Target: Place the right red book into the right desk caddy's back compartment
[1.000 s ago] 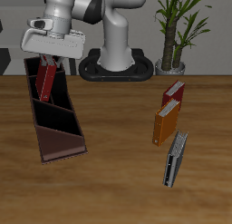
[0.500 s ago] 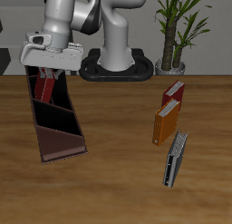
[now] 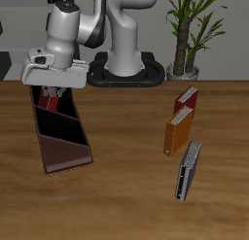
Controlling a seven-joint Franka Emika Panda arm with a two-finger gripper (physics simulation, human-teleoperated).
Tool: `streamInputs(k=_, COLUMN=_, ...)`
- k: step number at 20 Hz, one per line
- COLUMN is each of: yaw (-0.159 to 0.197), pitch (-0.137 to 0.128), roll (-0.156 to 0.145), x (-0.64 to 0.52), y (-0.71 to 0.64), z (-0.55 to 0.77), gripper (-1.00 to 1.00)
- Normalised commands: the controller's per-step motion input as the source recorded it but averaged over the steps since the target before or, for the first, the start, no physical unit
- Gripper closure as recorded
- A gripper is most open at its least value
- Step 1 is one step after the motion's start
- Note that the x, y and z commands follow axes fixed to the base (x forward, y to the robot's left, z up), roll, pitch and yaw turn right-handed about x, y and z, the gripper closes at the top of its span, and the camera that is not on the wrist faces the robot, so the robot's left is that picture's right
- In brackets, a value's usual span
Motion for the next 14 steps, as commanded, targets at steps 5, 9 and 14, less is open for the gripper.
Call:
streamInputs(k=5, yaw=-0.056, pitch=0.1, roll=0.025, x=-0.01, y=-0.01, z=-0.2, gripper=-1.0)
streamInputs(k=9, yaw=-0.026, pitch=0.029, roll=0.043, x=-0.08, y=0.05, z=-0.02, gripper=-1.0)
streamInputs(k=14, yaw=0.0, pitch=-0.007, roll=-0.006, x=-0.04, y=0.03, z=0.12, gripper=-1.0)
